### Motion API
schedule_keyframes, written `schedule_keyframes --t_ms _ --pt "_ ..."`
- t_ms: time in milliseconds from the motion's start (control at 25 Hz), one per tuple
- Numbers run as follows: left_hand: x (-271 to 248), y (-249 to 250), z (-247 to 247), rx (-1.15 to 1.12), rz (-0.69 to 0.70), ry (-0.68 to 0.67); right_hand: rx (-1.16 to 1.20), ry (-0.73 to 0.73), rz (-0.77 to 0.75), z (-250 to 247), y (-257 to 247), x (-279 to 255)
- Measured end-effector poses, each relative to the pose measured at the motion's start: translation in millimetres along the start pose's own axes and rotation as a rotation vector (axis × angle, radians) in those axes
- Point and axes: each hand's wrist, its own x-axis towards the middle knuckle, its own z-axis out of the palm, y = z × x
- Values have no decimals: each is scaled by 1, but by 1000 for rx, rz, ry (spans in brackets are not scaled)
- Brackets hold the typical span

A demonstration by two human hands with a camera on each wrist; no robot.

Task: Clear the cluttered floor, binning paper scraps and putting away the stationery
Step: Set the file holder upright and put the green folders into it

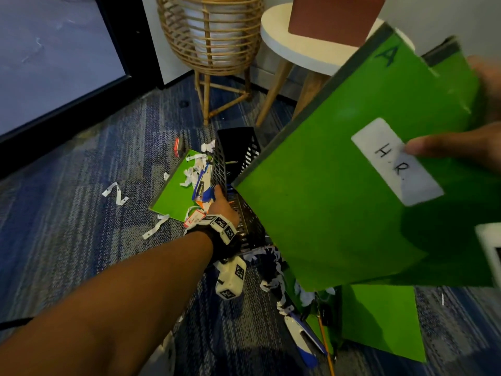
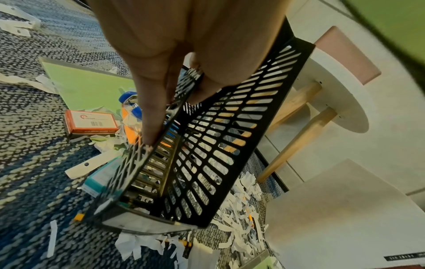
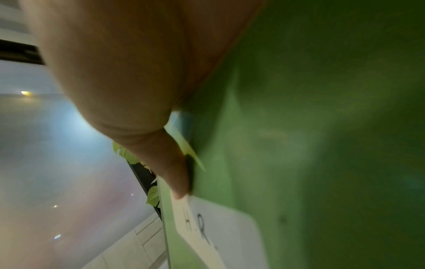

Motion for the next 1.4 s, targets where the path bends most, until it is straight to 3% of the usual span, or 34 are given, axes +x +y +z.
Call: schedule_keyframes --t_ms 120,280,560,760,960,1120,1400 --pt "-4 5 2 -36 -25 27 48 68 4 45 -52 -1" --pt "-7 1 0 15 -44 60 6 93 -3 81 -47 19" --pt "2 -1 8 -133 -3 88 -63 66 37 67 -35 14" --pt "-4 6 7 -110 -43 73 -56 41 102 49 -21 12" --pt "-7 10 15 -28 2 47 -97 91 109 57 -27 14" --pt "-5 16 32 38 117 36 -46 161 87 98 -40 21" --pt "-7 19 55 -10 170 -70 -165 27 114 168 -32 37"
